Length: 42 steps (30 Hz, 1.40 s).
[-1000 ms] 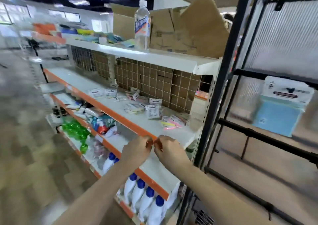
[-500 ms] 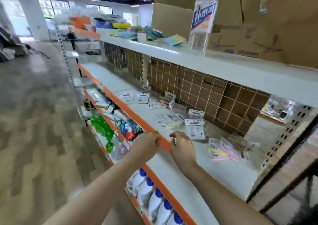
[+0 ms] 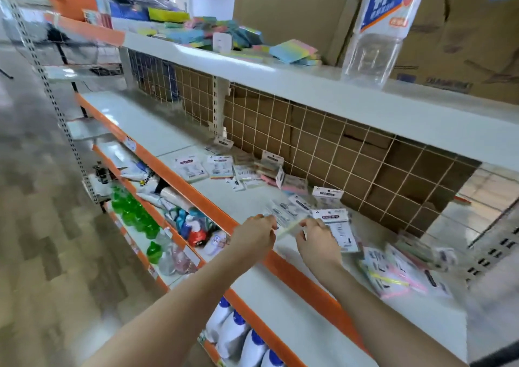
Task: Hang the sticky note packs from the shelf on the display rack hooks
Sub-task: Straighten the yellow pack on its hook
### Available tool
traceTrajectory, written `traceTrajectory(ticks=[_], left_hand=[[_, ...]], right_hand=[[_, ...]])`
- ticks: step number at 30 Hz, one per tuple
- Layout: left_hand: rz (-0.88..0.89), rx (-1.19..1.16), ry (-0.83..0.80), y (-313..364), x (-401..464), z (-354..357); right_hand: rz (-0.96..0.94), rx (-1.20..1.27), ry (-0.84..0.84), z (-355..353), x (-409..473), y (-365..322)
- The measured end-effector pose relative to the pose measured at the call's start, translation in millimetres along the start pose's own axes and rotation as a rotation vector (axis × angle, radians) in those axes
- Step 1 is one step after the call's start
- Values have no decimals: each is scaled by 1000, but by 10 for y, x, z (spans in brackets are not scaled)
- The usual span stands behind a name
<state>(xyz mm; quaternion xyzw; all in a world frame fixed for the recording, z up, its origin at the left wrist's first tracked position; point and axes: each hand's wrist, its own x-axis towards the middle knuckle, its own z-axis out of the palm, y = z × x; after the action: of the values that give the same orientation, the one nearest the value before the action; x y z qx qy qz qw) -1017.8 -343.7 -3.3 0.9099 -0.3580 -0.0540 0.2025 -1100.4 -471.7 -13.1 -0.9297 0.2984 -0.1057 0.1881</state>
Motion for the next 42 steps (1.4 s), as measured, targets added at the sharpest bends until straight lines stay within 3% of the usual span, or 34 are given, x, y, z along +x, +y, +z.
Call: traceTrajectory(ticks=[4, 14, 30, 35, 42], left_hand=[[98, 99, -63, -161, 440, 57], [460, 161, -23, -219, 1097, 269], [640, 251, 44, -454, 1138, 430], [747, 130, 271, -608, 1096, 447], [705, -122, 442, -666, 1089, 481]], right_hand=[[157, -37, 22, 110, 261, -78], [549, -257, 43, 348, 385, 54], [595, -518, 182, 601, 269, -81], [540, -449, 360, 600, 231, -68], [452, -268, 562, 597, 194, -16]])
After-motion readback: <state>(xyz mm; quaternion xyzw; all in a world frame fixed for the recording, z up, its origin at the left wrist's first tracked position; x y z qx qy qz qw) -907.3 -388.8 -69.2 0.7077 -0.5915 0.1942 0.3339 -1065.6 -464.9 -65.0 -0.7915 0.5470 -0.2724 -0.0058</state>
